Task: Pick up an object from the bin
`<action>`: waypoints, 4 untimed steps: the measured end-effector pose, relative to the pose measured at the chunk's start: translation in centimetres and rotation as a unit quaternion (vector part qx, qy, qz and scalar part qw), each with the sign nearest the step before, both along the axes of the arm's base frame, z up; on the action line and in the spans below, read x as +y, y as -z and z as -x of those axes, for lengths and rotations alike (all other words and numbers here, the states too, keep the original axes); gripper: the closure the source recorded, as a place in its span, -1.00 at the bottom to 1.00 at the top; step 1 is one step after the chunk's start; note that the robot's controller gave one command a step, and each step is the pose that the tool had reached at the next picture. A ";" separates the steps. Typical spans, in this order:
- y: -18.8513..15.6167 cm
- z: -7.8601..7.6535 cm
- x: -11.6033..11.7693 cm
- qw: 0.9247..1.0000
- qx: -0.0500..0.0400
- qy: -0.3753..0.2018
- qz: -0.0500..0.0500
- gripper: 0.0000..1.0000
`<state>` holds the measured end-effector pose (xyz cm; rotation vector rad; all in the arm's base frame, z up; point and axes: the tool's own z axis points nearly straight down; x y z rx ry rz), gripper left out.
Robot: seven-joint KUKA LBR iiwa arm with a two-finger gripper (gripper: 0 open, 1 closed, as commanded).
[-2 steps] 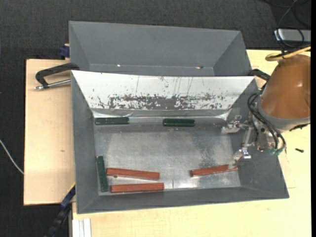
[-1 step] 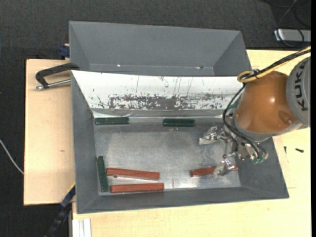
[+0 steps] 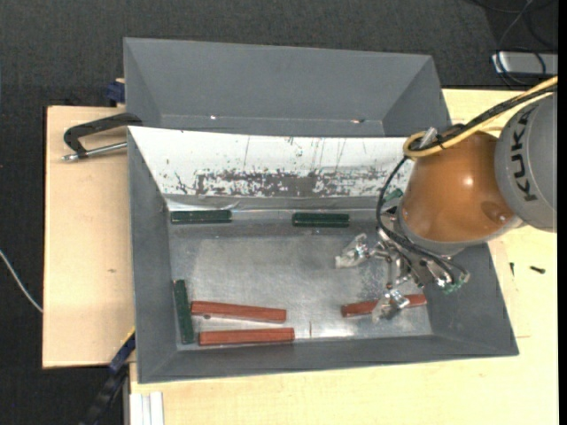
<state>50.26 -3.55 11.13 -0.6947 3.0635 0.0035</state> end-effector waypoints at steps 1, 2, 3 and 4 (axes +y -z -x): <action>-1.8 -0.1 -0.2 1.000 -0.003 0.022 0.001 -1.00; 2.9 -0.3 0.0 0.991 -0.001 0.132 0.000 -1.00; 3.5 0.5 0.0 0.997 -0.002 0.075 0.001 1.00; 3.5 0.5 0.0 0.997 -0.002 0.075 0.001 1.00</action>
Offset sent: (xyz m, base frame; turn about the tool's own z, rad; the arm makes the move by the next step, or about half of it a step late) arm 0.0026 -0.0003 -0.0413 0.2787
